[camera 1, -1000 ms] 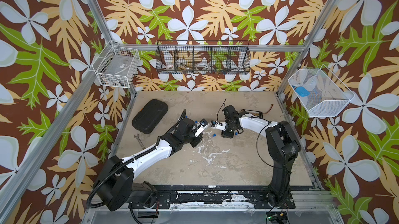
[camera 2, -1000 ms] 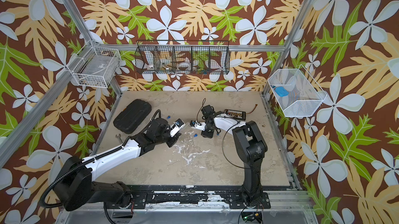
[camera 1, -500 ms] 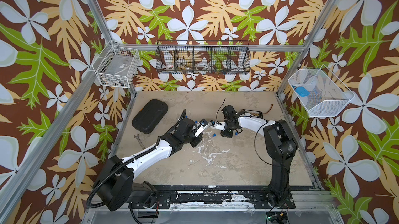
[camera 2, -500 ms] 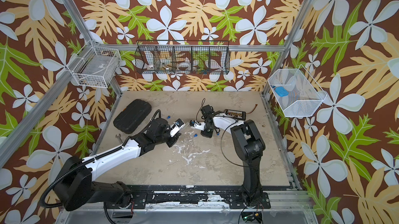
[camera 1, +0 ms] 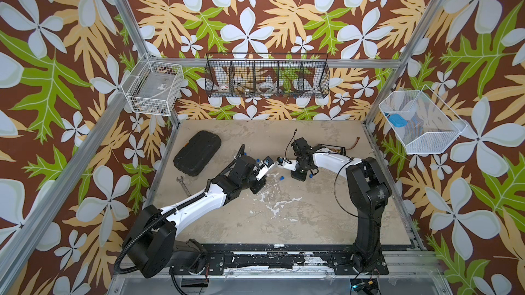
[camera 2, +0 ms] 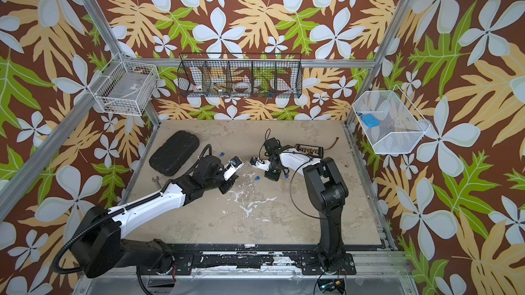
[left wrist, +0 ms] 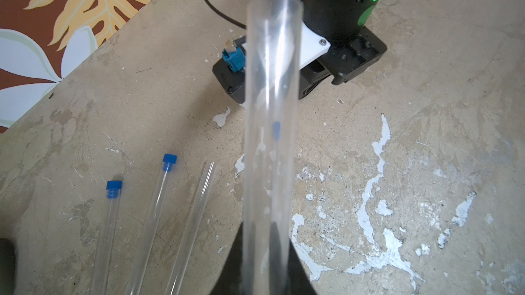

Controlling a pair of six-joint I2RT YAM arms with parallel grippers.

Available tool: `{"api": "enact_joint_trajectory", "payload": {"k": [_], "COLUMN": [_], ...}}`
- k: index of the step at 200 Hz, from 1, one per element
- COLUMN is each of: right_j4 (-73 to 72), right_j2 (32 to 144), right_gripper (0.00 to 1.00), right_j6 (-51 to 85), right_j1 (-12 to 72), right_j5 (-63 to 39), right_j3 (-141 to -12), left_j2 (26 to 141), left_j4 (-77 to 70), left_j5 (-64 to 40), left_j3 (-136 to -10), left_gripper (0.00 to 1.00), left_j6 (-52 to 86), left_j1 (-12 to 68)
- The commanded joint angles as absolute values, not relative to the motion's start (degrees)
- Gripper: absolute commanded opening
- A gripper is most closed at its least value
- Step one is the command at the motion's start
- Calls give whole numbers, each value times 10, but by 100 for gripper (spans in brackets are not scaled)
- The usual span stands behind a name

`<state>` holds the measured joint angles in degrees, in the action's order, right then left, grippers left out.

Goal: Insert stoppers into test tubes
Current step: Pick up the stopper from the center of the board, then place the stopper at the center of the board.

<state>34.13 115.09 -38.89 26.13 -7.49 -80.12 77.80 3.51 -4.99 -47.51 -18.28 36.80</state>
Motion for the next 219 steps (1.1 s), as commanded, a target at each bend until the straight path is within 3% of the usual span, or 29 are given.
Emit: {"api": "enact_joint_trajectory", "payload": {"k": [1,45,134,170,219], "right_j4": [346,299,167,241,256], "right_j2": [1127,1018,777,801,867], "right_gripper": [17,12,7,7,6], "right_j6": [-333,-157,570,745,842], "right_j1": [264,267,274,295,305], "right_j5": [-88,-125,-56,7,24], "right_j3": [-807,-751,-463,-491,-516], "left_j2": [774,764,728,725,721], "left_j4": [21,17,-5,-7,-6], "left_j5": [-50,-39,-10,-9,-4], "left_j3": [-475,-473,-460,-458,-456], "left_gripper": [0,0,0,0,0], "left_j6": [-181,-174,-166,-166,-169], "left_j1": [366,367,366,367,366]}}
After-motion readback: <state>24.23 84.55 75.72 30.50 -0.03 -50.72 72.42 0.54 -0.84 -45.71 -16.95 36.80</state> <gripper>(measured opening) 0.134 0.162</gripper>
